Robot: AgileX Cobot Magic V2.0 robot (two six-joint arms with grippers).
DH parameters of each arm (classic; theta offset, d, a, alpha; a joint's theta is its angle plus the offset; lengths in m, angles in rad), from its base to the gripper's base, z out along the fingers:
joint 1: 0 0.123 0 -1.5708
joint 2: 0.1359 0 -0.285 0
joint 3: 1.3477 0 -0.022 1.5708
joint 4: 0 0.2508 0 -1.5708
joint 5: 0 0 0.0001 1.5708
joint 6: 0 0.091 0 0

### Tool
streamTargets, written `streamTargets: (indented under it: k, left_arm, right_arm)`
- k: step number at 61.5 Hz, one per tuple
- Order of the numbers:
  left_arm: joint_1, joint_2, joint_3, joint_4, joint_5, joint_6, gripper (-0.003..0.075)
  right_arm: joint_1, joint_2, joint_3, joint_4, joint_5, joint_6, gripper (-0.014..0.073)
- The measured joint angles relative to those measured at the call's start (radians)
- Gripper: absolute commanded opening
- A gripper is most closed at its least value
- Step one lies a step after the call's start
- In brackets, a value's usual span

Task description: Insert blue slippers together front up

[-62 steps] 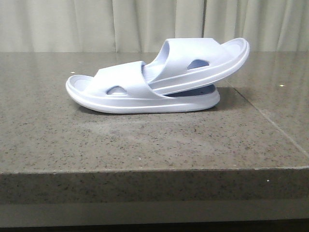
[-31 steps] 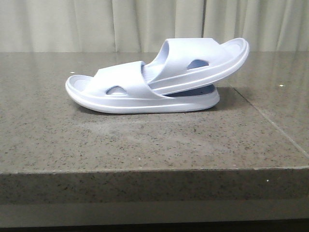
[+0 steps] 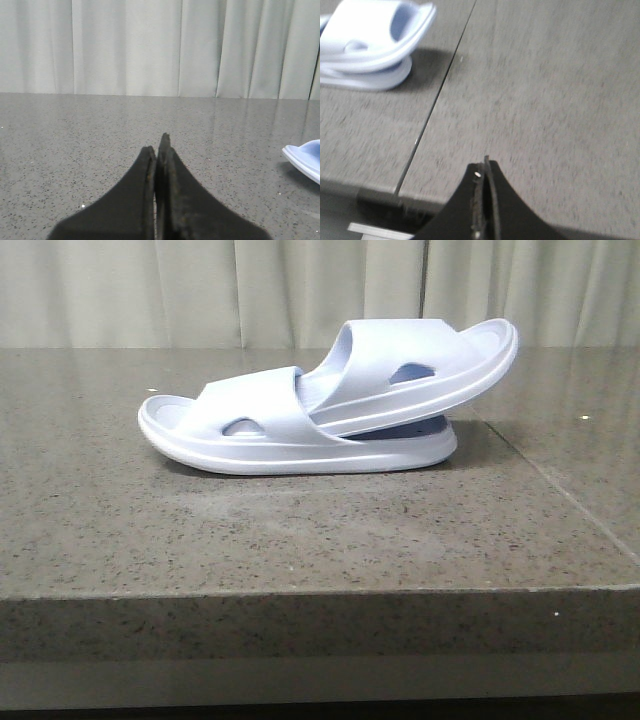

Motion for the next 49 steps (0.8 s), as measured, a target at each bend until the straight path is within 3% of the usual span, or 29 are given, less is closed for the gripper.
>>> streamTargets:
  k: [10, 30, 49]
  left_arm:
    - [0.000, 0.000, 0.000, 0.000, 0.000, 0.000, -0.0020]
    - [0.000, 0.000, 0.000, 0.000, 0.000, 0.000, -0.0020]
    - [0.000, 0.000, 0.000, 0.000, 0.000, 0.000, -0.0020]
  right_arm:
    - [0.000, -0.122, 0.208, -0.002, -0.249, 0.000, -0.0118]
    - [0.000, -0.218, 0.501, -0.002, -0.590, 0.000, -0.0118]
    - [0.043, -0.221, 0.526, -0.002, -0.683, 0.000, -0.0118]
